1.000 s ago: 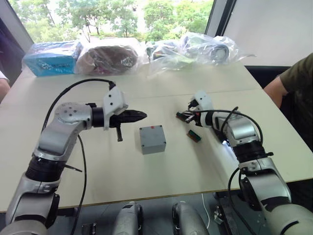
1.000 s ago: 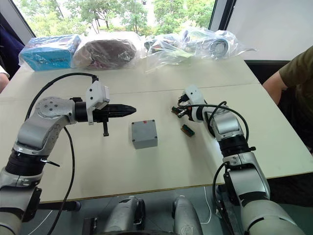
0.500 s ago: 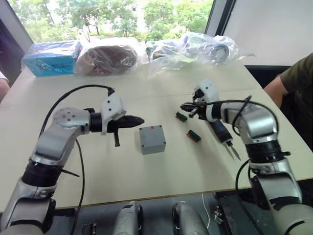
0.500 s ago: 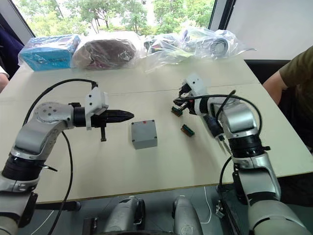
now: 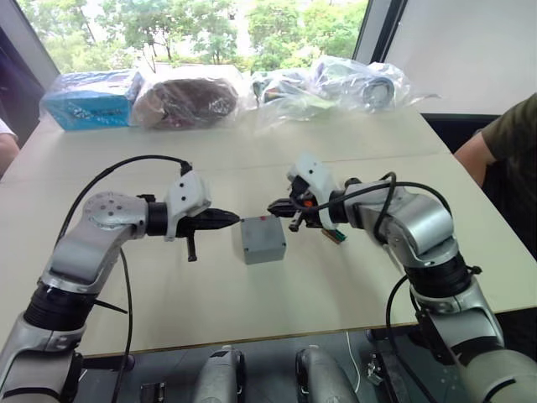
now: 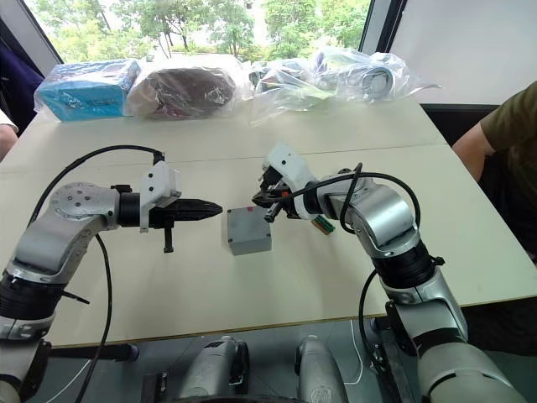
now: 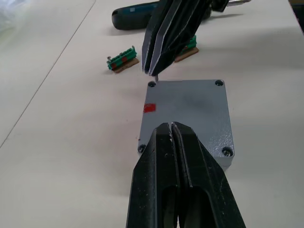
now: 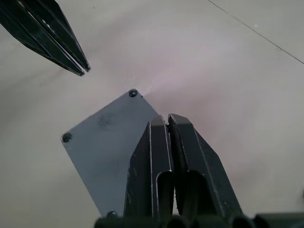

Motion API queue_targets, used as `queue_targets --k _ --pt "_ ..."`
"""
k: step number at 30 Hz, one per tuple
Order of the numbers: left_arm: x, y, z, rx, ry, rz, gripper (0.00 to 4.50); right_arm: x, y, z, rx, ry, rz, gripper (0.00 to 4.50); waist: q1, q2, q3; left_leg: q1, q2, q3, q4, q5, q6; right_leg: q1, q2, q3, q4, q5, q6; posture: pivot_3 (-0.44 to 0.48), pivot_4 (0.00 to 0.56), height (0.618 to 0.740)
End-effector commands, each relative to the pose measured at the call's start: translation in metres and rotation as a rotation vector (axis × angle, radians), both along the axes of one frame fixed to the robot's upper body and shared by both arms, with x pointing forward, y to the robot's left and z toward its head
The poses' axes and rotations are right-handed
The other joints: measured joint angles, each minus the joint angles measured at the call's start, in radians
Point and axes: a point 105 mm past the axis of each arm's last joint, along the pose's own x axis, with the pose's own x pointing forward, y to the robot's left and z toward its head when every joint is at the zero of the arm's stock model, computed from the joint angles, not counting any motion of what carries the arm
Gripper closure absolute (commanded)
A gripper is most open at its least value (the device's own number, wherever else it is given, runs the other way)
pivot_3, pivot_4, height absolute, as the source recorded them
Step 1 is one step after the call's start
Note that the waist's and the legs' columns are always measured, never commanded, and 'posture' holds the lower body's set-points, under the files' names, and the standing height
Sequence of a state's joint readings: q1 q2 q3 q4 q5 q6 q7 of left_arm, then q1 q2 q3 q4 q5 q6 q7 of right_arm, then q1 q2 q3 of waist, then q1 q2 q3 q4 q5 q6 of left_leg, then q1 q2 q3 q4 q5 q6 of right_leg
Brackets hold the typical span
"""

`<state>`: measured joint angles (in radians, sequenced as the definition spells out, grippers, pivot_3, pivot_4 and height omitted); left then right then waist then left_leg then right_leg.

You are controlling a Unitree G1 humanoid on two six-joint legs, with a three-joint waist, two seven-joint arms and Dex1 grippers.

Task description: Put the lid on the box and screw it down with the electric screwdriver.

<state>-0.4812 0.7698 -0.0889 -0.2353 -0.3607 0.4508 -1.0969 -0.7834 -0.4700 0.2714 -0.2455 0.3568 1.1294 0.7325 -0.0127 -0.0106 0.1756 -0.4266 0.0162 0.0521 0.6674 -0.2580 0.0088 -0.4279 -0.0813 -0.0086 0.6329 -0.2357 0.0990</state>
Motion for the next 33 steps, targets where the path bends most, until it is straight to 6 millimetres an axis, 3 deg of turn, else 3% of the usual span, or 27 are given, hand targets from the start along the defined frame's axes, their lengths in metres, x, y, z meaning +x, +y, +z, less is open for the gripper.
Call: queue_targets --k 1,19,32,33 --pt "-0.003 -0.001 0.01 -0.006 -0.045 -0.005 4.5 0.002 -0.001 0.009 -0.006 -0.054 0.009 4.45 0.0 0.0 0.0 0.0 0.0 0.0 0.0 0.0 0.0 0.0 0.0 0.0 0.0 0.0 0.0 0.0 0.15 0.74" --pt "-0.003 -0.007 0.012 -0.022 -0.053 -0.01 4.5 0.015 -0.007 -0.001 -0.007 -0.045 -0.018 4.45 0.001 0.0 0.0 0.0 0.0 0.0 0.0 0.0 0.0 0.0 0.0 0.0 0.0 0.0 0.0 0.0 0.15 0.74" --pt "-0.001 -0.008 0.012 -0.021 -0.055 -0.004 4.5 0.007 -0.007 -0.023 -0.078 -0.029 0.05 4.45 0.001 0.0 0.0 0.0 0.0 0.0 0.0 0.0 0.0 0.0 0.0 0.0 0.0 0.0 0.0 0.0 0.15 0.74" --pt "-0.001 -0.008 0.012 -0.023 -0.056 -0.004 4.5 0.007 -0.007 -0.023 -0.078 -0.03 0.052 3.94 0.001 0.0 0.0 0.0 0.0 0.0 0.0 0.0 0.0 0.0 0.0 0.0 0.0 0.0 0.0 0.0 0.15 0.74"
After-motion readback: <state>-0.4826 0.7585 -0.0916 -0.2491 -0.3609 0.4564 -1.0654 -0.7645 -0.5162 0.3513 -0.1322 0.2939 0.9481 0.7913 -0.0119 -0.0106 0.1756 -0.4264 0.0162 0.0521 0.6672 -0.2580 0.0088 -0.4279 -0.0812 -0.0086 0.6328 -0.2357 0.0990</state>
